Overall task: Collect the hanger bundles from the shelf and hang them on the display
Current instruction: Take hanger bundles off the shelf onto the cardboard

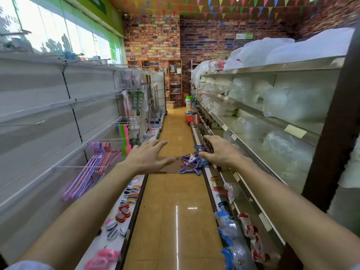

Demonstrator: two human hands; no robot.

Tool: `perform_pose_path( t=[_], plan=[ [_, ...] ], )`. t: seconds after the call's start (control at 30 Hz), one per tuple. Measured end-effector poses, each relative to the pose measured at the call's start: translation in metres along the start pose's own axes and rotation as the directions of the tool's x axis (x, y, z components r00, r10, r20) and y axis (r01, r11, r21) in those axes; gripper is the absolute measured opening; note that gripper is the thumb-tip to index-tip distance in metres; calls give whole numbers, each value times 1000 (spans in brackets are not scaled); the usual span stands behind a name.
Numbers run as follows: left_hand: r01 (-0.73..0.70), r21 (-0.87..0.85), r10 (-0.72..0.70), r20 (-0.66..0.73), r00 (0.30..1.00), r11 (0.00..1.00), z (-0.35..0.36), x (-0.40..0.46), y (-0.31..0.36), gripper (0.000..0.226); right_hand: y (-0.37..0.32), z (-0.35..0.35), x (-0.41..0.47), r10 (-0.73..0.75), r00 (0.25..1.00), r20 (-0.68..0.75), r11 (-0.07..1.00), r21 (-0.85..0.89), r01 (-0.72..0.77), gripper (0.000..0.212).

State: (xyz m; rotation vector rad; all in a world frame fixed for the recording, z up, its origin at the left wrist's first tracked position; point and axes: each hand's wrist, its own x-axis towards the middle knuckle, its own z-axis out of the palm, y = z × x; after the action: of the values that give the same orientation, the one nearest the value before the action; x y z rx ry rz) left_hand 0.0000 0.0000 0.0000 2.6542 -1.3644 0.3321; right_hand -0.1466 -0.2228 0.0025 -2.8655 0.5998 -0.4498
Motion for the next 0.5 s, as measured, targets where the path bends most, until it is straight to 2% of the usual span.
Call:
perform_pose_path(
  t=[0.2, 0.33, 0.5],
  plan=[
    [-50, 17, 49, 14, 999, 999, 12, 85, -43, 96, 3, 19, 79, 16, 1000, -3, 1000, 25, -16, 80],
    [-73, 24, 73, 19, 997, 997, 32, 130, -66, 87, 11, 39, 129, 48, 999, -2, 998, 35, -48, 80],
    [-82, 28, 80, 54, 995, 996, 60, 189, -95, 91, 26, 63, 194, 72, 997, -7, 996, 61, -72, 80]
  ],
)
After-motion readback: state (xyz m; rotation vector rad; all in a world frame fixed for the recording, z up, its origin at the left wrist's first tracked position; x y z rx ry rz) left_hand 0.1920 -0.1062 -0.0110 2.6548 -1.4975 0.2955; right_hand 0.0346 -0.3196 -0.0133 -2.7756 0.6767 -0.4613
